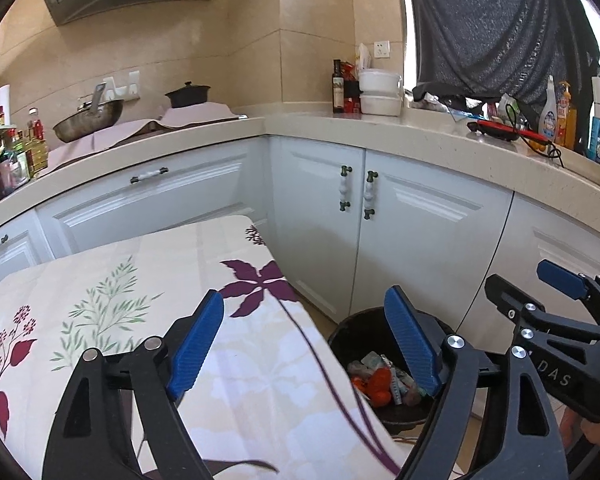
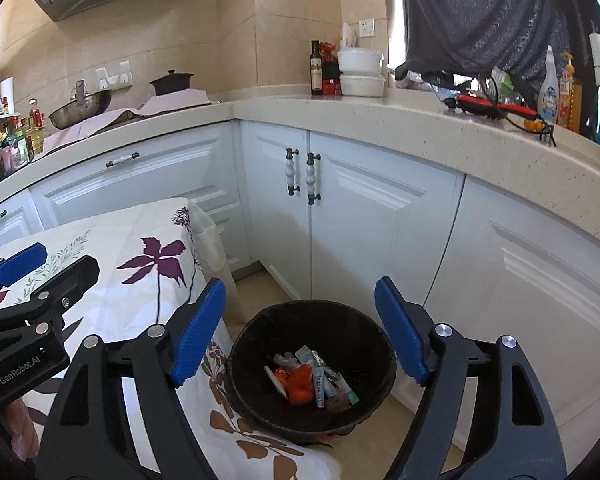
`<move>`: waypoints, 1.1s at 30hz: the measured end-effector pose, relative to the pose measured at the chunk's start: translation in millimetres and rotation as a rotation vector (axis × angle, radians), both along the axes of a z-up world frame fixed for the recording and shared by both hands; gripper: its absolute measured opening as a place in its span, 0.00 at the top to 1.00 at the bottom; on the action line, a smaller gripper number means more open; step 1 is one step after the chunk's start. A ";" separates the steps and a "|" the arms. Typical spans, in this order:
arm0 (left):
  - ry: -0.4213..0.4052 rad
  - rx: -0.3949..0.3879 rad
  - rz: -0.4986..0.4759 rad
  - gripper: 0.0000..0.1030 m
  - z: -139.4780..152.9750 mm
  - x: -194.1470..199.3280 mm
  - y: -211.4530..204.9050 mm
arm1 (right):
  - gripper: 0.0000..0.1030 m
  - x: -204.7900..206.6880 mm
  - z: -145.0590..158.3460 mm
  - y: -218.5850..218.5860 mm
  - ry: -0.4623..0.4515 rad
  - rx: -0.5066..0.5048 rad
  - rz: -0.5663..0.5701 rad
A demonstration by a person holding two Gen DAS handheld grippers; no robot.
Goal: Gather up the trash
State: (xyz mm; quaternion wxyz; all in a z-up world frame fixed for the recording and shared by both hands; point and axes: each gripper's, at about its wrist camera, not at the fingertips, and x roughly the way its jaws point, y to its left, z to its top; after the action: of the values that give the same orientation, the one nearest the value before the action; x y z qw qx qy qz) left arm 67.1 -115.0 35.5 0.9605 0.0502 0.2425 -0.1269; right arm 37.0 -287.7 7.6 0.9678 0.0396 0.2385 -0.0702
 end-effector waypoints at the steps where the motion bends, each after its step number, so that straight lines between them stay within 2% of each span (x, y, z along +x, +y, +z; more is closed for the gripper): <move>1: -0.003 -0.001 0.003 0.22 0.7 -2.7 3.4 | 0.27 -2.0 1.5 1.4 -0.004 -0.002 0.000; 18: -0.050 -0.032 0.033 0.19 9.7 -35.1 38.4 | 0.22 -43.2 12.3 28.6 -0.053 -0.034 -0.004; 33: -0.043 -0.031 0.026 0.18 4.6 -41.9 42.8 | 0.21 -50.6 6.0 31.2 -0.047 -0.043 -0.016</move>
State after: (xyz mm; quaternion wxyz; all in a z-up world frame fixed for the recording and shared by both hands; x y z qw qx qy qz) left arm 25.3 -72.2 40.1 0.9677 0.0349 0.2203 -0.1172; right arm -13.6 -256.5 13.6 0.9732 0.0223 0.2137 -0.0822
